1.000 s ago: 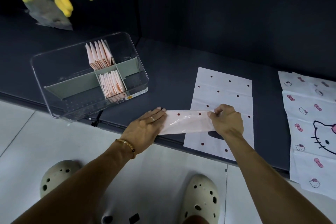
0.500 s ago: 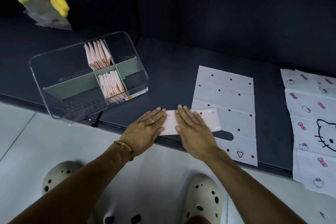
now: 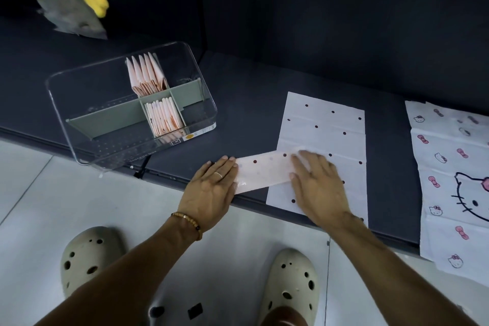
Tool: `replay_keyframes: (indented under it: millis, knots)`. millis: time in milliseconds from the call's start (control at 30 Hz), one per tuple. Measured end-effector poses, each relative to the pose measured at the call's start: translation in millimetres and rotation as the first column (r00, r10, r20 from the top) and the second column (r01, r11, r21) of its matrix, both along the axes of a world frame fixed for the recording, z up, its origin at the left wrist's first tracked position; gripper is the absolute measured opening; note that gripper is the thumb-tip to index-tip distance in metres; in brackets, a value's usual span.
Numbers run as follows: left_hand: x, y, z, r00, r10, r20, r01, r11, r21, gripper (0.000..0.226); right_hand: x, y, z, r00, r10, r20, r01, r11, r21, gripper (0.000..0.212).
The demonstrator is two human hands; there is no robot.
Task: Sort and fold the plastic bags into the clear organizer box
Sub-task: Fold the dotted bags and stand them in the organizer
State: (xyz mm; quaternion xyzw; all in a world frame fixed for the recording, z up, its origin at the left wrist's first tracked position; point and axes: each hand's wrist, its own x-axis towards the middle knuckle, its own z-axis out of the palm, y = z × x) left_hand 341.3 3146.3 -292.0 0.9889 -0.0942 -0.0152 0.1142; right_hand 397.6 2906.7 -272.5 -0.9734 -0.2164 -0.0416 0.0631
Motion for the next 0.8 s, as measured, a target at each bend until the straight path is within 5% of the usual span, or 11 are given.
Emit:
replay_keyframes:
  millis: [100,267,567,800]
  knots:
    - [-8.3,-6.7,4.1,0.997,0.064,0.043,-0.065,0.997,0.035,0.047,-18.7,33.5,1.5,0.989,0.149,-0.008,-0.149,0.988,-0.043,0.027]
    - [-5.9,8.8,4.5,0.995,-0.020,-0.103,0.016,0.999,-0.043,0.071,-26.1,42.0,-0.8,0.995,0.090,-0.038,-0.091,0.995,-0.034,0.024]
    - [9.3,11.8,13.4,0.990,-0.143,-0.012,0.143,0.989,-0.031,0.040,-21.3,46.0,-2.2,0.981,0.177,0.086,-0.172,0.984,-0.053,0.017]
    - [15.8,13.0,20.5,0.994,-0.068,-0.080,0.053,0.983,-0.178,0.048,-17.5,59.4,-2.6,0.981,0.118,0.153,-0.123,0.992,0.023,0.021]
